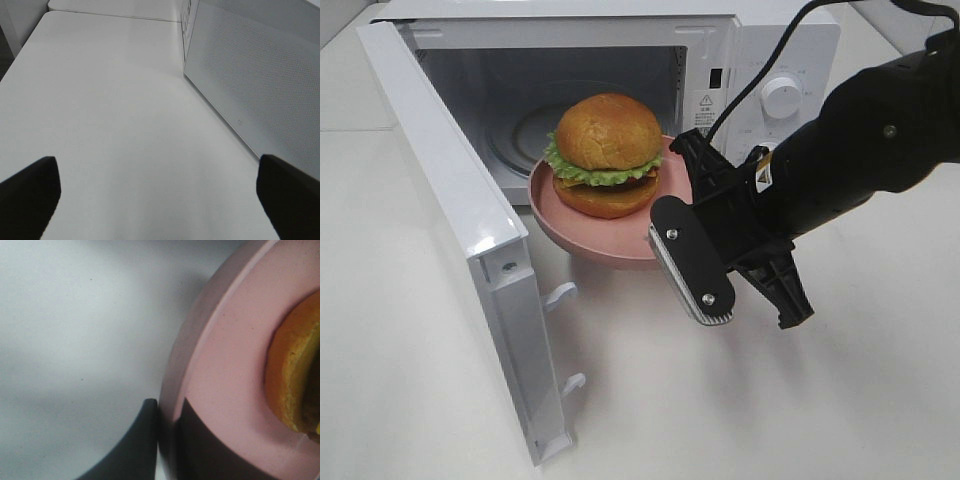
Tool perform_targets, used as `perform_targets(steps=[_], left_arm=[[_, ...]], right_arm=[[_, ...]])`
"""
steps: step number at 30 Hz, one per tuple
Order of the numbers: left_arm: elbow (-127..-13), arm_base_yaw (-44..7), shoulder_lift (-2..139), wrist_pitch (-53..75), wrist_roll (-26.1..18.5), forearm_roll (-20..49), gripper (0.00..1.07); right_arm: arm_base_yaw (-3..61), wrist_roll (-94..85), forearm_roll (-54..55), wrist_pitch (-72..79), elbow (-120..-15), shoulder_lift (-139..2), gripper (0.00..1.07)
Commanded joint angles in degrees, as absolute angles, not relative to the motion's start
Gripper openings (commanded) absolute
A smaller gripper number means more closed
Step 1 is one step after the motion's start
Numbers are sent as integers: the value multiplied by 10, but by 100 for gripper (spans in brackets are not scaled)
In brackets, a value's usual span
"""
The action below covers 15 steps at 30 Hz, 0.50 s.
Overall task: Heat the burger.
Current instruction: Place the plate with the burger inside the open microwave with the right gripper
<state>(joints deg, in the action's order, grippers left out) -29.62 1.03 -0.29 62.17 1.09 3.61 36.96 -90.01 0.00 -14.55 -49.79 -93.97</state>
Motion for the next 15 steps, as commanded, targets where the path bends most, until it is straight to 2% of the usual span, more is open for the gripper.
perform_targets(steps=[1,15], left_arm=[[-296,11,-13,612,12,37,100],[-296,11,-13,612,12,37,100]], right_arm=[[367,-897,0,-112,-529,-956,0],[367,-897,0,-113,-604,-1020,0]])
